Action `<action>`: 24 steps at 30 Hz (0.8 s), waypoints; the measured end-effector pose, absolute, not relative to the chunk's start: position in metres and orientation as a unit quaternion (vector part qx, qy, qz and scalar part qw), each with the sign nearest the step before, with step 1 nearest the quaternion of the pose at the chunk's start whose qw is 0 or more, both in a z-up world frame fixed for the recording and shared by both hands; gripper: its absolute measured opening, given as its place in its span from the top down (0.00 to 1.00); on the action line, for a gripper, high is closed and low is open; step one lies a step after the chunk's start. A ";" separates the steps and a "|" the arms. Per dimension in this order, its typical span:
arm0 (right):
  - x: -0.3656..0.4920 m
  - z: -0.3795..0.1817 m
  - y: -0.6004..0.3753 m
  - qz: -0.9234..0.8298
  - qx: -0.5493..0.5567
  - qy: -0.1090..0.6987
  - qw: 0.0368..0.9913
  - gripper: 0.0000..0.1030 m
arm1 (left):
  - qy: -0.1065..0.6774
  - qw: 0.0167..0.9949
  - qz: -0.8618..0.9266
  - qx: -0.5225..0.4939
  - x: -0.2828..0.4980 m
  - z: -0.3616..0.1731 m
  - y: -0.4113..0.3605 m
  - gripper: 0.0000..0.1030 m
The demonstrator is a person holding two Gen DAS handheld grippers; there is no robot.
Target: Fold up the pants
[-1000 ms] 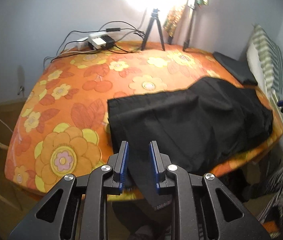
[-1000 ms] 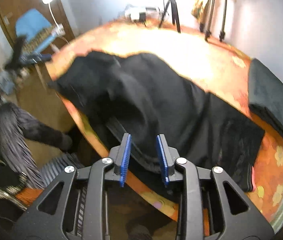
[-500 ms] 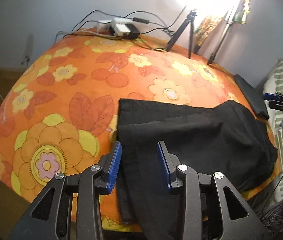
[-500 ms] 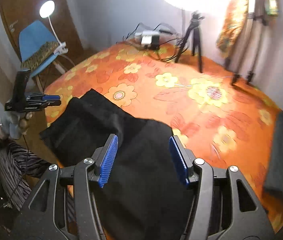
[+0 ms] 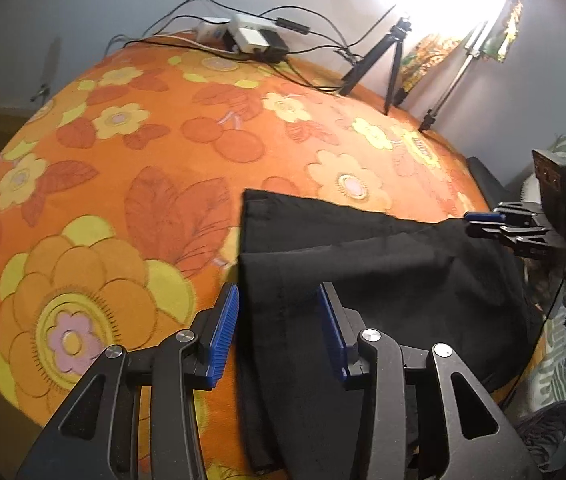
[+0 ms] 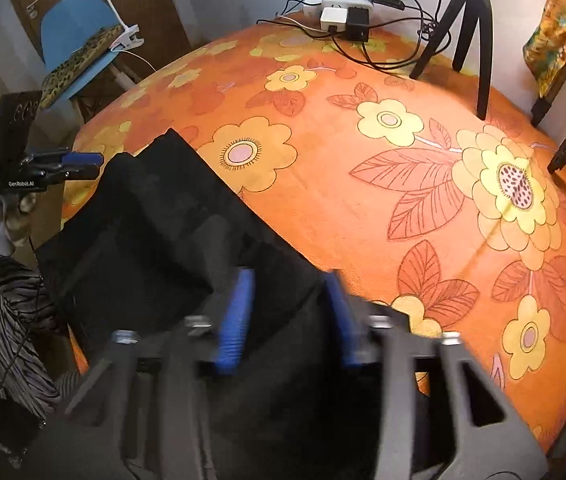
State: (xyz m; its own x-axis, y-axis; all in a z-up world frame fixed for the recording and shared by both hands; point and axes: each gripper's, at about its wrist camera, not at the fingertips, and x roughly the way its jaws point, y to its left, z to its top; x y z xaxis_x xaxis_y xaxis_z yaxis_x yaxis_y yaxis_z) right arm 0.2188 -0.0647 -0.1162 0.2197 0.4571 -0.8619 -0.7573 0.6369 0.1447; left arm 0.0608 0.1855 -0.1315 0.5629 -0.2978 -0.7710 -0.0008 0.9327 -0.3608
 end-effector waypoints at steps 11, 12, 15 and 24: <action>0.197 -0.103 -0.069 0.394 -0.182 0.440 0.786 0.97 | 0.442 0.884 -0.068 -0.134 0.063 -0.125 0.173 0.97; 0.197 -0.099 -0.074 0.391 -0.175 0.436 0.792 0.97 | 0.438 0.887 -0.067 -0.131 0.062 -0.122 0.172 0.97; 0.198 -0.088 -0.090 0.384 -0.149 0.425 0.806 0.97 | 0.431 0.890 -0.067 -0.133 0.062 -0.117 0.173 0.97; 0.228 -0.099 -0.093 0.401 -0.101 0.486 0.769 0.45 | 0.473 0.858 -0.076 -0.185 0.074 -0.134 0.177 0.36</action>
